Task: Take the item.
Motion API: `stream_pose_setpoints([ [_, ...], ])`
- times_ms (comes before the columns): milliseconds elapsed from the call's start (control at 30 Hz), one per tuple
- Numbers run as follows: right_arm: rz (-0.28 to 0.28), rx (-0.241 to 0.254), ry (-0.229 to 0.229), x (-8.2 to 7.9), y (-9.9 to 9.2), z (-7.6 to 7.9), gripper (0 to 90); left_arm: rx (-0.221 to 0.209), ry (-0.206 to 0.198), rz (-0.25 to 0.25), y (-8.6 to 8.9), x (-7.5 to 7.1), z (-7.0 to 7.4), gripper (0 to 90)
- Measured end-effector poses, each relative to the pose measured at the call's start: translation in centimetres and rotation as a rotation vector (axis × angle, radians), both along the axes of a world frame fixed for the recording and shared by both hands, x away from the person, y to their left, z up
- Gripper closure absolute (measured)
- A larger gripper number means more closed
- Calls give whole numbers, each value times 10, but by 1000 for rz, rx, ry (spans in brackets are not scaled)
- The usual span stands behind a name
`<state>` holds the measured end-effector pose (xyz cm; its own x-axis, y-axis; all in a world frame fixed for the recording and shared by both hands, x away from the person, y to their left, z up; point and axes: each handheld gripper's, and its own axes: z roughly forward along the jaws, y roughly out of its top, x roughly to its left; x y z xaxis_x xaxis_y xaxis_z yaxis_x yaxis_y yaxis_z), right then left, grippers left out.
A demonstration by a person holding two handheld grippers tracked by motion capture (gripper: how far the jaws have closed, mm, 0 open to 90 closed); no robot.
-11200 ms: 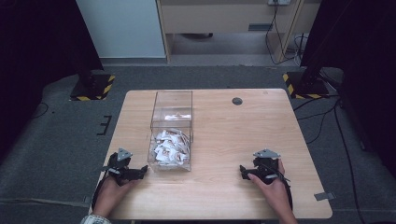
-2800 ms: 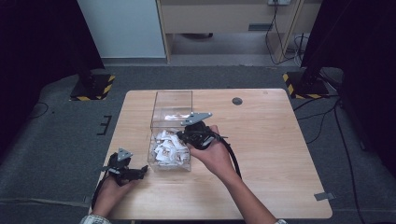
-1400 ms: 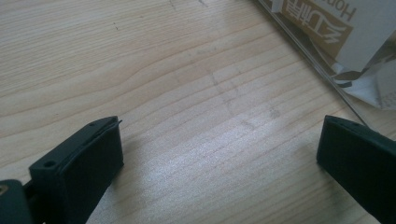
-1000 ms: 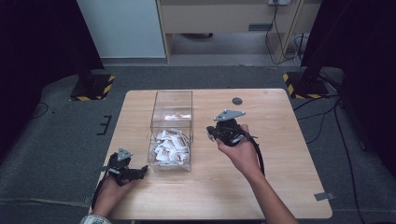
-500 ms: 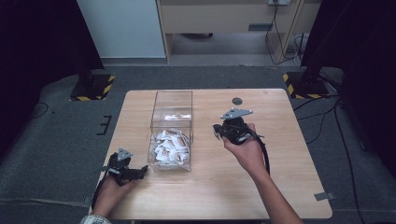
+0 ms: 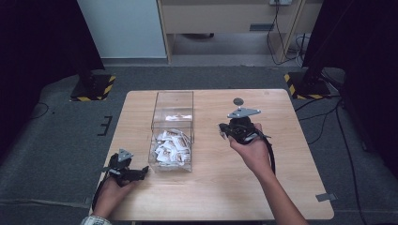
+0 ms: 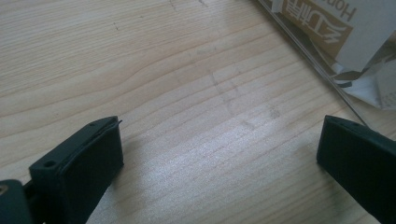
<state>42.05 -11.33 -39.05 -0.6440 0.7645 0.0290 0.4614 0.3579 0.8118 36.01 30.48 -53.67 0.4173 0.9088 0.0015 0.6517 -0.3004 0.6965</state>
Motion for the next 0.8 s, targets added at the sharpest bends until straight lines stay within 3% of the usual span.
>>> stream_pose_setpoints([
  [800, -52, 3, -6, 3, -25, -1, 900, 0, 0, 0, 0, 0, 0, 0],
])
